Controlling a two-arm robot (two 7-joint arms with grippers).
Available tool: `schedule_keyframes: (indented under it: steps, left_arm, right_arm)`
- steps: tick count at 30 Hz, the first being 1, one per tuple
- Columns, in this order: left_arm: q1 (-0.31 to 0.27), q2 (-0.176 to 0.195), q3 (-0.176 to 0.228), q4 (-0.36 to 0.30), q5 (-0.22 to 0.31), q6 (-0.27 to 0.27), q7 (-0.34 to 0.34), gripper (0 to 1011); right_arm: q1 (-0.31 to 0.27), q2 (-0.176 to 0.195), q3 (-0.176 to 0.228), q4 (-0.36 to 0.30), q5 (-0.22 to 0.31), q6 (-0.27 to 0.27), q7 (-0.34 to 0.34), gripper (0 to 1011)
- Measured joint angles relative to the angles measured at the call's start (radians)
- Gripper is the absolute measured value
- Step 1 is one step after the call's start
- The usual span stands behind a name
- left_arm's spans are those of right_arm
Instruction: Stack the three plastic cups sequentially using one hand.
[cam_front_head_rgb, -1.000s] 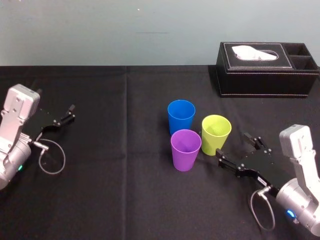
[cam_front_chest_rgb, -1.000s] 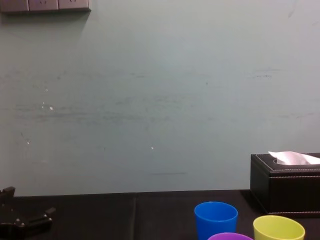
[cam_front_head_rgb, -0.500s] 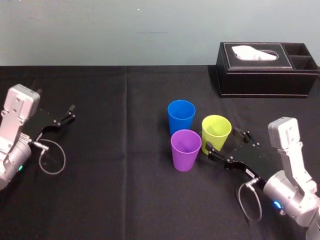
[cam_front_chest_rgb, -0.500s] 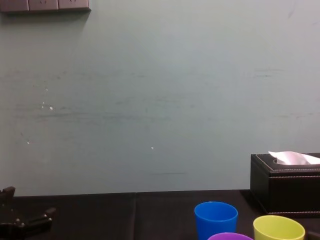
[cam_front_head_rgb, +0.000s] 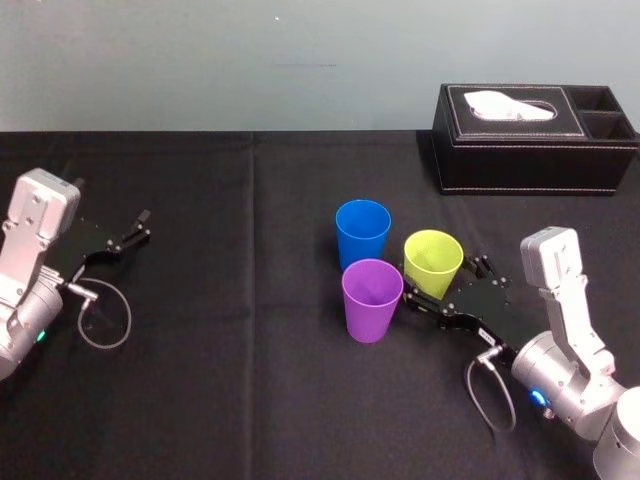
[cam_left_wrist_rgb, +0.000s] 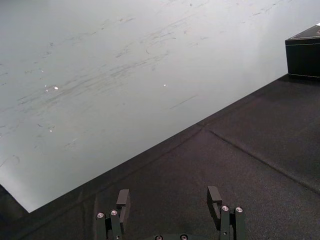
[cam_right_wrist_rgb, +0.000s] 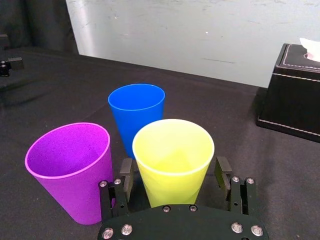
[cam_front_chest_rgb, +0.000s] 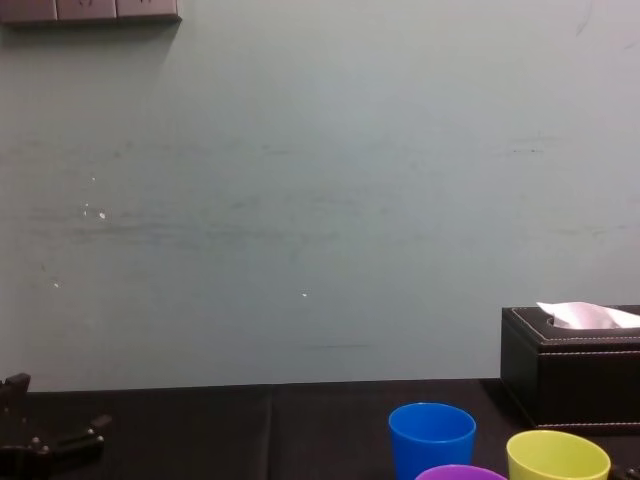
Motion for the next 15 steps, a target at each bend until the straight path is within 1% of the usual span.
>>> schedule_keyframes:
  steps: [11, 15]
  left_arm:
    - [0.0, 0.0, 0.0, 0.0, 0.0, 0.0, 0.0, 1011]
    - [0.0, 0.0, 0.0, 0.0, 0.0, 0.0, 0.0, 1011]
  right_arm:
    - [0.016, -0.038, 0.013, 0.038, -0.026, -0.019, 0.013, 1003]
    - [0.019, -0.053, 0.02, 0.049, -0.038, -0.035, 0.015, 1003]
